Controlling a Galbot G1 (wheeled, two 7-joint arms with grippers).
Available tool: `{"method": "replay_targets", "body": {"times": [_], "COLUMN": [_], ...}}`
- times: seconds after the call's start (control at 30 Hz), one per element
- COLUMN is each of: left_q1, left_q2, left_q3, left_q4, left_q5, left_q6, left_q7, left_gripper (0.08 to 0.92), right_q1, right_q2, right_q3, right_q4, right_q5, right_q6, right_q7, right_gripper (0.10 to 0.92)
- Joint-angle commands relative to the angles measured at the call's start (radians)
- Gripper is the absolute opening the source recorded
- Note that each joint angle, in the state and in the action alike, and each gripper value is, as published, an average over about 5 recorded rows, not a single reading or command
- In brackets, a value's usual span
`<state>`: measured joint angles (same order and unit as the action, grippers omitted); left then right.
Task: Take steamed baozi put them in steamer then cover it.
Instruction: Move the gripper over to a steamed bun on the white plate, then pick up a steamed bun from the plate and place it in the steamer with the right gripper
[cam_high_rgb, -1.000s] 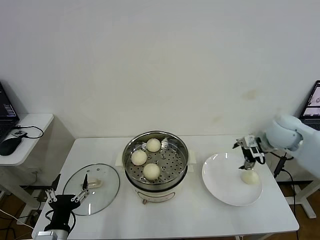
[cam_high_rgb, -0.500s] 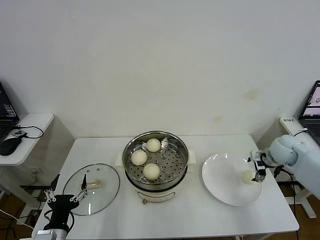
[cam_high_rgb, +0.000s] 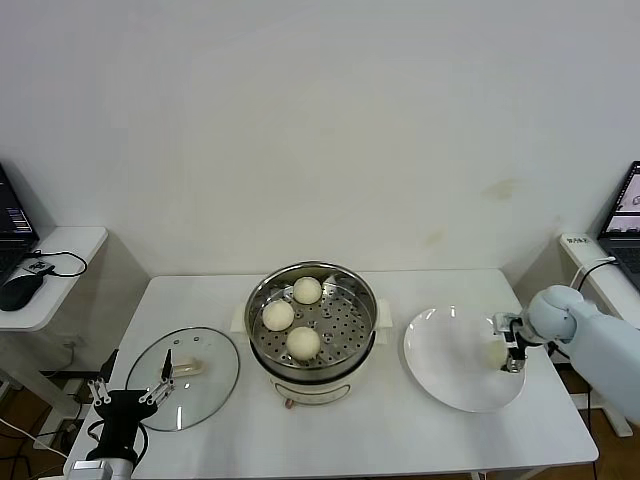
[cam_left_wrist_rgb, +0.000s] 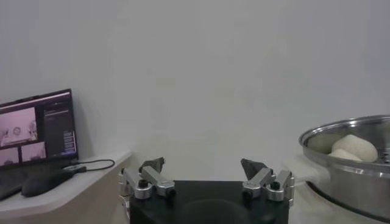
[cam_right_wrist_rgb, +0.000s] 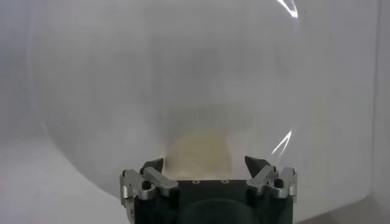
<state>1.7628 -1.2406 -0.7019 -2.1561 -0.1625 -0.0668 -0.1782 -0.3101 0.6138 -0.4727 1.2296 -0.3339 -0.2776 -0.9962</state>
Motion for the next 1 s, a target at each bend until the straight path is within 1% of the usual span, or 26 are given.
{"method": "replay_targets", "body": {"times": [0.03, 0.13, 0.27, 0.4, 0.57, 0.63, 0.77, 0.87, 1.0], "left_q1": [0.002, 0.005, 0.010, 0.016, 0.019, 0.020, 0.018, 0.016, 0.013], "left_q2": [-0.001, -0.002, -0.002, -0.003, -0.002, -0.001, -0.001, -0.002, -0.003], "left_q3": [-0.001, -0.004, -0.008, -0.010, -0.009, -0.009, -0.008, -0.003, 0.002], "left_q4": [-0.002, -0.006, -0.007, -0.008, -0.019, -0.023, -0.028, -0.031, -0.036], "left_q5": [0.000, 0.000, -0.001, -0.002, -0.001, -0.002, -0.002, -0.001, 0.000], "left_q6": [0.000, -0.001, -0.004, -0.007, -0.007, -0.007, -0.006, -0.005, -0.004], "left_q7": [0.000, 0.000, 0.000, 0.000, 0.000, 0.000, 0.000, 0.000, 0.000], "left_gripper": [0.823, 0.823, 0.823, 0.823, 0.823, 0.823, 0.823, 0.823, 0.823], "right_q1": [-0.020, -0.004, 0.032, 0.081, 0.205, 0.278, 0.485, 0.656, 0.858], "right_q2": [0.037, 0.033, 0.012, -0.022, -0.082, -0.108, -0.137, -0.114, -0.023], "right_q3": [0.022, 0.015, -0.011, -0.047, -0.153, -0.217, -0.348, -0.456, -0.596], "right_q4": [-0.041, -0.036, -0.017, 0.016, 0.091, 0.135, 0.246, 0.307, 0.332], "right_q5": [-0.026, -0.022, -0.004, 0.031, 0.108, 0.161, 0.316, 0.421, 0.523], "right_q6": [0.002, 0.003, 0.006, 0.001, -0.017, -0.032, -0.086, -0.135, -0.187], "right_q7": [-0.007, -0.021, -0.044, -0.061, -0.086, -0.091, -0.090, -0.072, -0.037], "right_gripper": [0.806, 0.761, 0.673, 0.620, 0.605, 0.607, 0.611, 0.613, 0.618]}}
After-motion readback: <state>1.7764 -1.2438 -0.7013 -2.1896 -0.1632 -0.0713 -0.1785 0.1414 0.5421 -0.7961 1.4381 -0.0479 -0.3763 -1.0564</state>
